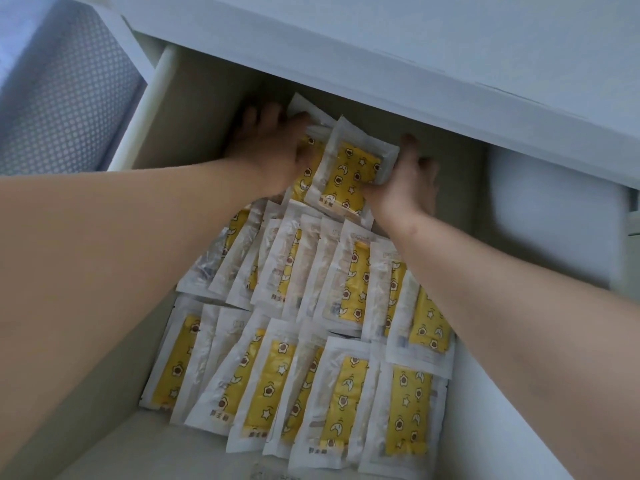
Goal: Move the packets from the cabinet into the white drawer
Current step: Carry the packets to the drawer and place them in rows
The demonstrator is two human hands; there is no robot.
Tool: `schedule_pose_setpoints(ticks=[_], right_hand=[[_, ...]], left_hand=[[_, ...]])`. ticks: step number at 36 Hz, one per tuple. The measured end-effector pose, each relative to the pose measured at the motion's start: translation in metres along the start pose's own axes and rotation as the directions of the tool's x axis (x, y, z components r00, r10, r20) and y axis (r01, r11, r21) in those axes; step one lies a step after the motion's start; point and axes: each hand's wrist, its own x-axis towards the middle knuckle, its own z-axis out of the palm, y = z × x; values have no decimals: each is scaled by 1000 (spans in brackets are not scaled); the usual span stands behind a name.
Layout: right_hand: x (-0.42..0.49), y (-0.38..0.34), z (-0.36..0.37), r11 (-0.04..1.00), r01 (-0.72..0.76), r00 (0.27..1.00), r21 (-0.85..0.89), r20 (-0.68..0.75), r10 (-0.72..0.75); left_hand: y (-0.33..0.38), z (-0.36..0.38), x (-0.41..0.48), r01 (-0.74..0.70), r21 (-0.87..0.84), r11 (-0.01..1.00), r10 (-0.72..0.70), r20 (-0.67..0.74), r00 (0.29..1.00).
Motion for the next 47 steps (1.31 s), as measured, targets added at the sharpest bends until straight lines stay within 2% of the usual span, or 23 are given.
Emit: schedule_pose_setpoints(ticks=[2, 4, 7, 9, 13, 18, 21, 24, 26, 28, 31, 36, 47], right_hand=[[-8, 1, -4, 976, 183, 982, -115, -24, -187], [-14, -3, -2, 946, 318, 947, -71, 78, -312], [-16, -10, 6, 924, 370, 895, -97, 304, -326], [-15, -11, 8, 908, 386, 876, -165, 374, -305], [-9, -9, 7, 888, 404, 874, -217, 377, -306], [-10, -2, 5, 905, 391, 878, -169, 362, -312], [-10, -3, 8, 906, 407, 874, -117, 336, -350], [-11, -4, 8, 922, 352, 905, -162, 310, -291], [-11, -3, 9, 929, 311, 920, -199, 307, -242], [-10, -4, 11, 924, 331, 913, -193, 313, -262], [-8, -8, 18, 914, 382, 891, -137, 318, -325], [-3, -8, 27, 909, 413, 874, -65, 309, -375], [-10, -17, 23, 917, 387, 879, -94, 339, -336]], left_hand=[[1, 0, -1, 55, -103, 993, -61, -63, 996], [1, 0, 1, 122, -148, 981, -136, -93, 986], [-1, 1, 4, 134, -136, 982, -140, -36, 989], [-1, -2, 2, 130, -144, 981, -136, -27, 990], [3, -14, -5, 180, -127, 975, -182, -4, 983], [0, -17, -14, 140, 100, 985, -144, 36, 989], [0, -15, -20, 98, 207, 973, -103, 14, 995], [4, -12, -30, 72, 268, 961, -54, -73, 996], [5, -8, -33, 7, 245, 970, 15, -85, 996], [4, -3, -33, -84, 173, 981, 82, 19, 996], [-2, 2, -27, -58, 74, 996, 48, 126, 991], [-7, 2, -17, -11, -32, 999, 14, 99, 995], [-11, 5, -26, -34, 13, 999, 32, 102, 994]])
